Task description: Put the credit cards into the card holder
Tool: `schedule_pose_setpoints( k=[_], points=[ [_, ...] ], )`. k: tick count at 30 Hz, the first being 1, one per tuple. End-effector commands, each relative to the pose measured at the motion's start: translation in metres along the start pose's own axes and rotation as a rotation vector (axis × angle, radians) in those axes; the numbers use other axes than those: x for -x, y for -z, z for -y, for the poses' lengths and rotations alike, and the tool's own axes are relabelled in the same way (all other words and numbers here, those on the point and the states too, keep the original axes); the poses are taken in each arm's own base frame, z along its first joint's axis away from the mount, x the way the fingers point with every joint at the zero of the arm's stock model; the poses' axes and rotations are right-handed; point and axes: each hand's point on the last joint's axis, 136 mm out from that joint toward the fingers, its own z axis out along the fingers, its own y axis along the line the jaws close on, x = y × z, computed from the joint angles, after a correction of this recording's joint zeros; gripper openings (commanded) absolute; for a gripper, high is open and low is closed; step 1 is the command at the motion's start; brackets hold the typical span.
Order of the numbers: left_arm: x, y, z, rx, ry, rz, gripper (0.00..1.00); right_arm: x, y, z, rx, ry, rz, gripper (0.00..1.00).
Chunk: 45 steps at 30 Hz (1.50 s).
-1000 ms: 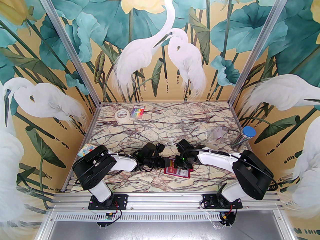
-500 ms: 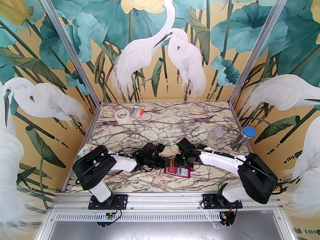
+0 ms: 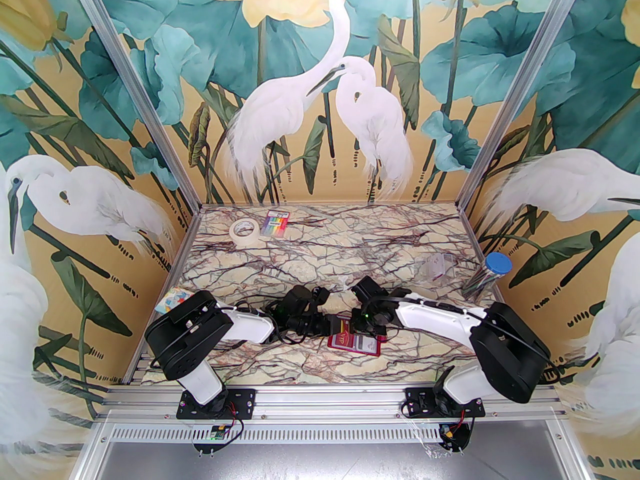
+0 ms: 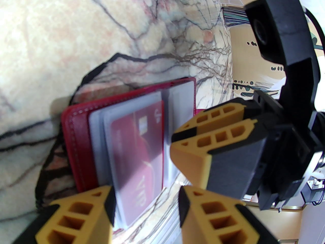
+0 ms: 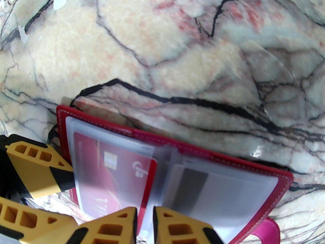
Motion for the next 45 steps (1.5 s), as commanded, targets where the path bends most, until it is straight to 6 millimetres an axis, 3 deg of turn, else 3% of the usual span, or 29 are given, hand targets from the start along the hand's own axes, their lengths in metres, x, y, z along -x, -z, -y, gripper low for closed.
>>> schedule_pose_setpoints(
  k=[1, 17, 28, 37, 45],
  points=[
    [-0.006, -0.006, -0.015, 0.055, 0.005, -0.021, 0.46, 0.005, -0.001, -0.007, 0.011, 0.002, 0.007, 0.18],
    [-0.007, -0.006, -0.015, 0.055, 0.005, -0.023, 0.46, 0.005, -0.004, -0.016, 0.030, 0.016, -0.007, 0.17],
    [-0.006, -0.004, -0.013, 0.050, 0.000, -0.015, 0.46, 0.008, 0.005, -0.023, 0.040, 0.035, 0.005, 0.18],
    [-0.005, 0.017, 0.004, 0.021, -0.042, 0.036, 0.51, 0.011, 0.040, -0.009, -0.047, 0.053, 0.087, 0.26],
    [-0.014, 0.039, -0.006, 0.053, -0.015, 0.103, 0.52, 0.003, 0.087, 0.042, -0.278, 0.044, 0.176, 0.35]
  ],
)
